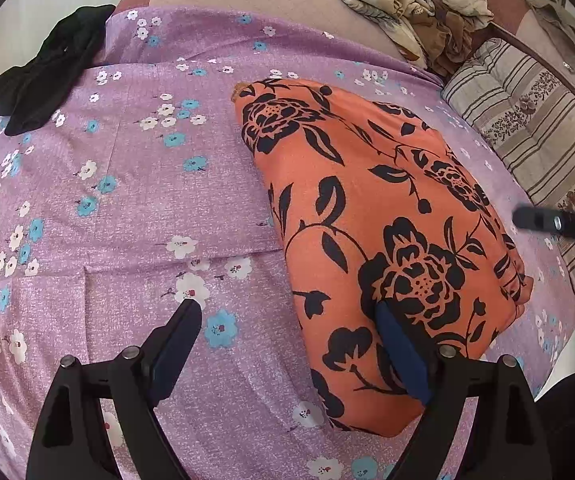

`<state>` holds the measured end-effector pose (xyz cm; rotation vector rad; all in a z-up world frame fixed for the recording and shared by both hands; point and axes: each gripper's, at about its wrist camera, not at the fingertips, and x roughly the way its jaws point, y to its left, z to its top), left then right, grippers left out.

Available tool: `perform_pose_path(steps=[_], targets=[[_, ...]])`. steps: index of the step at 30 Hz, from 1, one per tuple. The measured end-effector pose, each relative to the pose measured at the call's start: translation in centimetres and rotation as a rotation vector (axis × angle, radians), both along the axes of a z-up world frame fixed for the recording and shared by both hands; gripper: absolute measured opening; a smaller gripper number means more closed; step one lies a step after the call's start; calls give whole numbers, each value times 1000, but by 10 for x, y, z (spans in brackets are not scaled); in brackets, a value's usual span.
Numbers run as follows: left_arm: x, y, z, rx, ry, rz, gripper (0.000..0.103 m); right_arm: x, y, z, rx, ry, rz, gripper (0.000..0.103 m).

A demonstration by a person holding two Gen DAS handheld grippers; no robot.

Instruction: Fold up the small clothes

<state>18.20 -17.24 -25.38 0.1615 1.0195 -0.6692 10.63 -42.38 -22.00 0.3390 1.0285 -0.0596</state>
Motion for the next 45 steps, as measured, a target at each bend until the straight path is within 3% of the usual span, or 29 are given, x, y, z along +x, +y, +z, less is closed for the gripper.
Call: perform_pose_path(steps=[6,10,12,15,18,20,23,24,29,34,36,40,42,45], targets=[[11,0,-8,-9,52,17,97,100,-26,-15,13,-1,-118,28],[8,-1,-8,5,23,5,98,145,-45,-60,78,112,-167,26],[7,-3,-8,16,8,0,98,152,-41,-50,58,134,-173,25],[6,-7,-6,32,-9,-12,98,159,-18,-18,98,36,-84,29],[7,-8,-6,33,-7,-12,98,177,14,-8,146,17,12,29],[8,-8,-7,29,-7,-12,98,192,31,-19,180,29,56,29],[8,-6,-7,31,-13,-1,98,216,37,-66,215,133,34,28],[8,-5,-7,29,-13,-3,98,216,35,-73,234,109,22,28],[8,-4,-5,26,-3,-16,98,191,23,-47,267,30,17,28],[17,5,3,-21,38,7,97,118,-9,-12,272,-66,5,28],[18,9,6,-40,26,29,97,89,-19,-12,265,-66,-16,28],[11,-4,-8,34,9,0,98,44,-29,-42,214,5,-35,28],[11,-4,-9,30,2,1,98,20,-35,-51,273,-31,-55,28],[12,0,-3,16,-6,8,97,-12,-40,-44,274,-59,-78,28]])
